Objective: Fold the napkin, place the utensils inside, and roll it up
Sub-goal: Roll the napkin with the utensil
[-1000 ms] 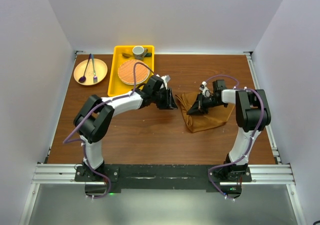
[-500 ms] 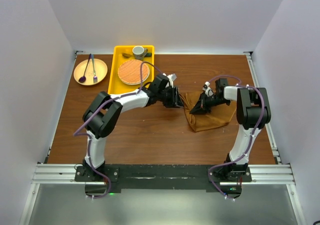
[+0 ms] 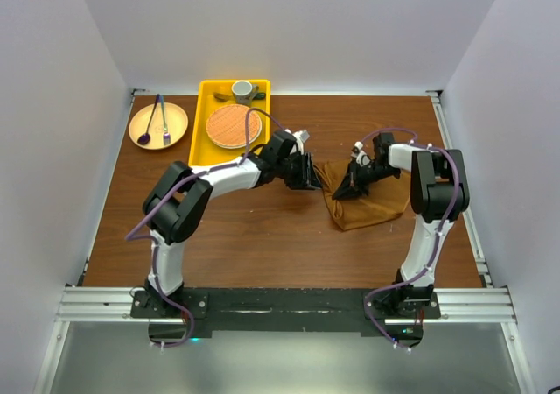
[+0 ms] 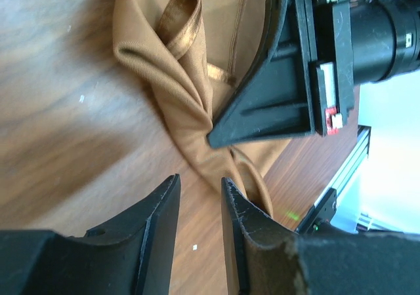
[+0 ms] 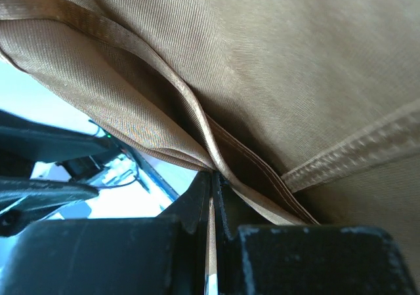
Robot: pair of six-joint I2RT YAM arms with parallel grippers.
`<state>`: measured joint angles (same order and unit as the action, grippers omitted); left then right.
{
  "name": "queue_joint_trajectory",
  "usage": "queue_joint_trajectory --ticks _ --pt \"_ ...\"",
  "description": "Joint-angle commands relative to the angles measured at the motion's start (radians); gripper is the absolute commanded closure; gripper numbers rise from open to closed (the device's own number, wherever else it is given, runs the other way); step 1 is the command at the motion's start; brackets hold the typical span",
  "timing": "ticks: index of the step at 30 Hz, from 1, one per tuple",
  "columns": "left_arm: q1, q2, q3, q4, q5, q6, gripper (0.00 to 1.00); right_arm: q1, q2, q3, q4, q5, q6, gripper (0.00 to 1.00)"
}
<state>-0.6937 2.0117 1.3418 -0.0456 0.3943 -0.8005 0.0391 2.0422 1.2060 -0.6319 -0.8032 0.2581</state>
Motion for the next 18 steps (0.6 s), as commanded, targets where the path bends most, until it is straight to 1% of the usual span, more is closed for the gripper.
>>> queue_joint_trajectory --ticks 1,7,11,14,18 --pt "0.010 -0.117 -0.045 -0.004 -0.012 0.024 0.64 0.048 0.078 -0.010 -0.029 0.285 -0.083 1.00" --pt "0.013 -0.211 -0.118 -0.028 -0.051 0.037 0.65 0.149 0.072 -0.045 0.017 0.214 -0.034 1.00" --pt "0.023 -0.248 -0.125 -0.062 -0.055 0.034 0.66 0.166 0.056 -0.066 0.055 0.165 0.009 1.00" --pt "0.020 -0.264 -0.162 -0.030 -0.051 0.023 0.66 0.173 0.036 -0.062 0.044 0.133 0.004 1.00" --pt "0.020 -0.245 -0.179 -0.023 -0.037 0.018 0.67 0.147 0.024 -0.040 0.044 0.084 -0.003 1.00"
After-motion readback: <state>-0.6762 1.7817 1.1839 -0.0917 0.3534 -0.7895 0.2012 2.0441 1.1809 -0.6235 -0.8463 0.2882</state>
